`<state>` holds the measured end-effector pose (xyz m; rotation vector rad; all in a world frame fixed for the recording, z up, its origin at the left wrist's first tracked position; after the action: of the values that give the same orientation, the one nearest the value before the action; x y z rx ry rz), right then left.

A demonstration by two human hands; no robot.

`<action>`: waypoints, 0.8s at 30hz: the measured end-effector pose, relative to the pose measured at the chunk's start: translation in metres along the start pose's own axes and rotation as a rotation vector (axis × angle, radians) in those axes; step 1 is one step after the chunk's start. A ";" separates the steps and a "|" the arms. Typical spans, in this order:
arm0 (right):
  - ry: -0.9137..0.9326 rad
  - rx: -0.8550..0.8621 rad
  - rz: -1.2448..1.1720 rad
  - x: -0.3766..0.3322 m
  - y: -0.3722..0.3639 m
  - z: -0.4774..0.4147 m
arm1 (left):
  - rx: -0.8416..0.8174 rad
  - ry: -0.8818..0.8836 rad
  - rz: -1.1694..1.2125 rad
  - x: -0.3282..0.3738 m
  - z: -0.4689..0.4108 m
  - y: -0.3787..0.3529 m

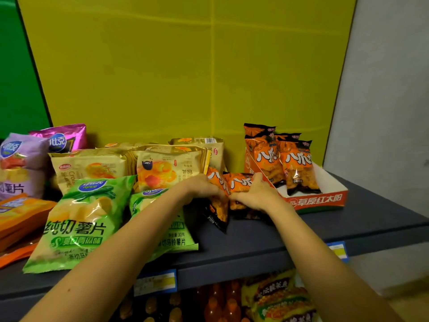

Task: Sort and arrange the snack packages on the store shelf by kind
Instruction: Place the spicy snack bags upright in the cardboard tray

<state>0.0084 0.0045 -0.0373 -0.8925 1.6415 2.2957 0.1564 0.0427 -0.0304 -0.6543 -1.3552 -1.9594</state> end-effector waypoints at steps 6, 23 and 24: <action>0.073 0.148 -0.072 -0.004 0.008 0.015 | -0.062 -0.077 0.006 0.006 0.008 0.001; 0.373 0.452 -0.808 0.050 0.135 0.057 | 0.196 -0.578 0.360 0.093 0.041 0.020; 0.396 0.440 -0.889 0.059 0.143 0.057 | 0.217 -0.623 0.387 0.103 0.037 0.017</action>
<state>-0.1274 -0.0086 0.0556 -1.5935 1.3565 1.1679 0.1025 0.0494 0.0665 -1.3757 -1.6134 -1.3210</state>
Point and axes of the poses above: each hand's wrist, its own z-axis away from the middle knuckle, its own y-axis out of the back of the hand, x = y × z, the point moved 7 cm from there along -z, towards the middle knuckle, and after that the axes turned 15 degrees about -x, right-handed, at the moved point
